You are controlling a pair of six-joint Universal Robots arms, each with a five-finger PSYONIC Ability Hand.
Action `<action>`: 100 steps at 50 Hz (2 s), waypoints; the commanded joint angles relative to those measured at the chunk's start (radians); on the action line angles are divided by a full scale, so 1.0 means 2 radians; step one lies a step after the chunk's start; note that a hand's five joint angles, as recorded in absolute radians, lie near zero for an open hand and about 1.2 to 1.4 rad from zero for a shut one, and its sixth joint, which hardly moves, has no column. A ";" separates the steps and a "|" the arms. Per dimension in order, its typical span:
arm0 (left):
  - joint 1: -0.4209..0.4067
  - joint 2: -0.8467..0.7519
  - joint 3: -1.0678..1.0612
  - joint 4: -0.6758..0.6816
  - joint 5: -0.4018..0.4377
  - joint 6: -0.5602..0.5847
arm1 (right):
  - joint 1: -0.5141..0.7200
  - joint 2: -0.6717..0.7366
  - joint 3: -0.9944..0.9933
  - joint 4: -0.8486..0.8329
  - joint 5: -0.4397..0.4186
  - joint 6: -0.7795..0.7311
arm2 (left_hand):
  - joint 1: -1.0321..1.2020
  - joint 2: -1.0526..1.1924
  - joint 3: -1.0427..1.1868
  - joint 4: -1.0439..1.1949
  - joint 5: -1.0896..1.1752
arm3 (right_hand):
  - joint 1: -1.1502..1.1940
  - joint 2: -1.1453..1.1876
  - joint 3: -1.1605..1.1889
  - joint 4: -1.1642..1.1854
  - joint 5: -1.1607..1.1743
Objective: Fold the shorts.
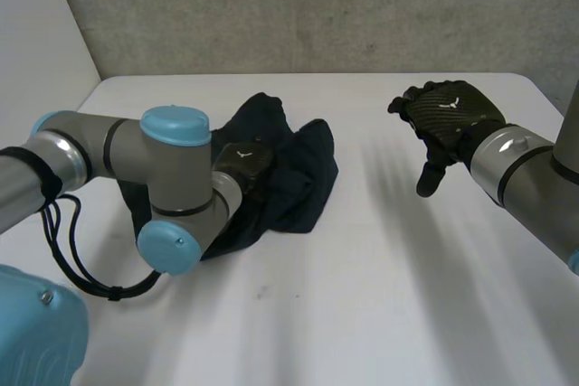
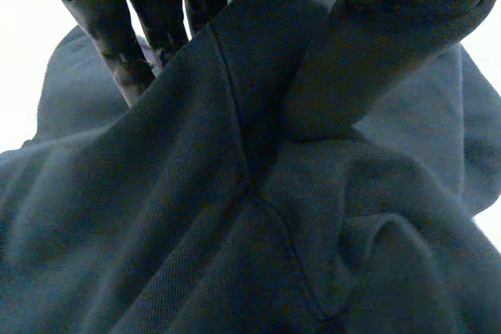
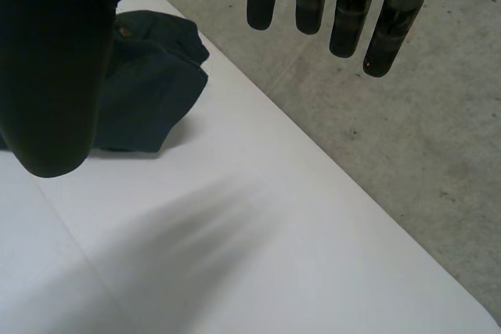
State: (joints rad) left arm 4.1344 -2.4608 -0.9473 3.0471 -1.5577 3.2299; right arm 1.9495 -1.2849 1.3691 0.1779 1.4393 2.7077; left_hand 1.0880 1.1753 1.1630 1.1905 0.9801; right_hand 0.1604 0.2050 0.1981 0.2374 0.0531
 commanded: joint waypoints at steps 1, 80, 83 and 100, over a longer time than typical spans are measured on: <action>-0.034 0.106 -0.117 -0.018 0.023 -0.002 | -0.002 -0.003 -0.003 0.000 0.001 -0.001 | 0.154 0.110 0.117 0.103 0.121 | 0.007 -0.015 -0.012 -0.031 -0.027; 0.161 0.348 -0.485 -0.043 -0.021 0.085 | 0.084 0.234 -0.227 0.091 -0.126 0.019 | -0.245 -0.289 -0.283 -0.296 -0.279 | 0.618 0.596 0.599 0.579 0.584; 0.161 0.344 -0.483 -0.038 -0.021 0.086 | 0.083 0.208 -0.211 0.091 -0.127 0.017 | -0.222 -0.265 -0.259 -0.273 -0.255 | 0.618 0.596 0.599 0.579 0.584; 0.157 0.257 -0.404 -0.024 -0.046 0.116 | 0.081 0.157 -0.184 0.089 -0.122 -0.029 | 0.029 -0.015 -0.009 -0.022 -0.004 | 0.618 0.596 0.599 0.579 0.584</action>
State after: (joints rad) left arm 4.4543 -1.9080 -1.8276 2.9986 -1.6130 3.4491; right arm 2.1125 -0.9490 0.9998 0.3598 1.1915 2.6582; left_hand 0.7871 0.7836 0.7769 0.7767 0.5947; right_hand 0.9464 1.1619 1.1588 1.1964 0.9541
